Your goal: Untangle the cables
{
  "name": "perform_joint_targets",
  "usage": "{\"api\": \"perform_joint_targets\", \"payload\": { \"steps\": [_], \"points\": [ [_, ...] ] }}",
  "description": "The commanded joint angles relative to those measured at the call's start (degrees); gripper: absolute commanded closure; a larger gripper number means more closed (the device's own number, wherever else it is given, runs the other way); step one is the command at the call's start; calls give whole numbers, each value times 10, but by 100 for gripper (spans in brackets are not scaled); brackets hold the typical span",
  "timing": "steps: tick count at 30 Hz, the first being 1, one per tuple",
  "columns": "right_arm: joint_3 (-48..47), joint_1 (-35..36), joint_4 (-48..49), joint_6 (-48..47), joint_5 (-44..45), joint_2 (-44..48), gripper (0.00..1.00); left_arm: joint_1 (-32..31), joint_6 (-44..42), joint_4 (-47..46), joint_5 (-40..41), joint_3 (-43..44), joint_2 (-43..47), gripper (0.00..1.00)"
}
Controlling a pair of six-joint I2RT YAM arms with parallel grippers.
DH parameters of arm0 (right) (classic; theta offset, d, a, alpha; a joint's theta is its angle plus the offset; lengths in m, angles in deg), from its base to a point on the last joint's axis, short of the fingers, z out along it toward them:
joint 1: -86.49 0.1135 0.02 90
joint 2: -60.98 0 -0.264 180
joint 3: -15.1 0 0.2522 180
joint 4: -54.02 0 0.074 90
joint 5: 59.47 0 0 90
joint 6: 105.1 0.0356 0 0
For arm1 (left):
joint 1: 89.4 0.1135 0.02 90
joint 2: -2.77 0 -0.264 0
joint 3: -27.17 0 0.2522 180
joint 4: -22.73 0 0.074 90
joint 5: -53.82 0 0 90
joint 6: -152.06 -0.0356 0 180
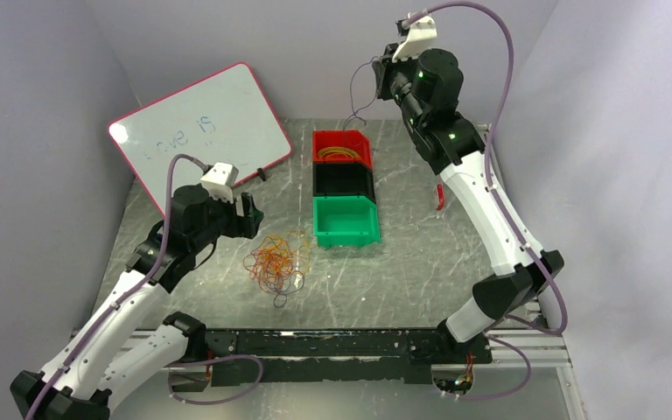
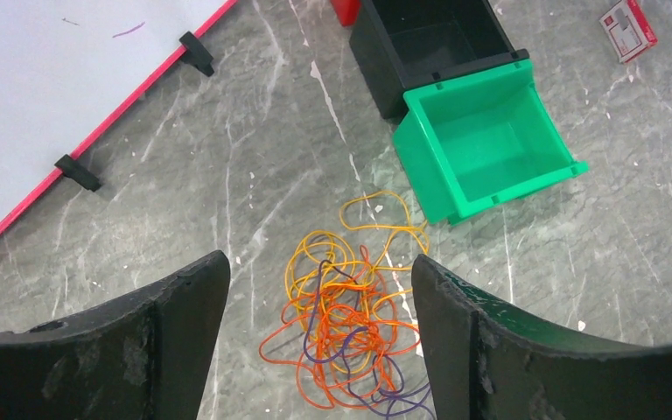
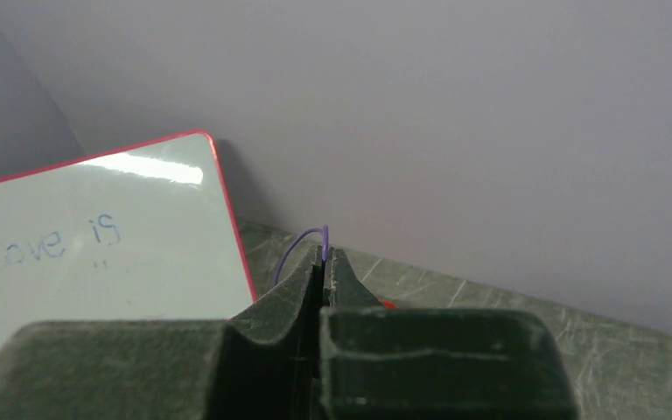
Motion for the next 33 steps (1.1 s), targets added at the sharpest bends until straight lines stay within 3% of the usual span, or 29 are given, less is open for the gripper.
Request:
{"api": "perform_joint_targets", "payload": {
  "steps": [1, 10, 33],
  "points": [
    [-36, -31, 11, -14, -32, -30, 100, 0, 2, 13, 3, 0, -12, 20],
    [-73, -89, 23, -16, -104, -86, 100, 0, 2, 13, 7, -1, -10, 20],
    [-184, -96, 26, 15, -144, -193, 100, 0, 1, 16, 10, 1, -14, 20]
  ]
}}
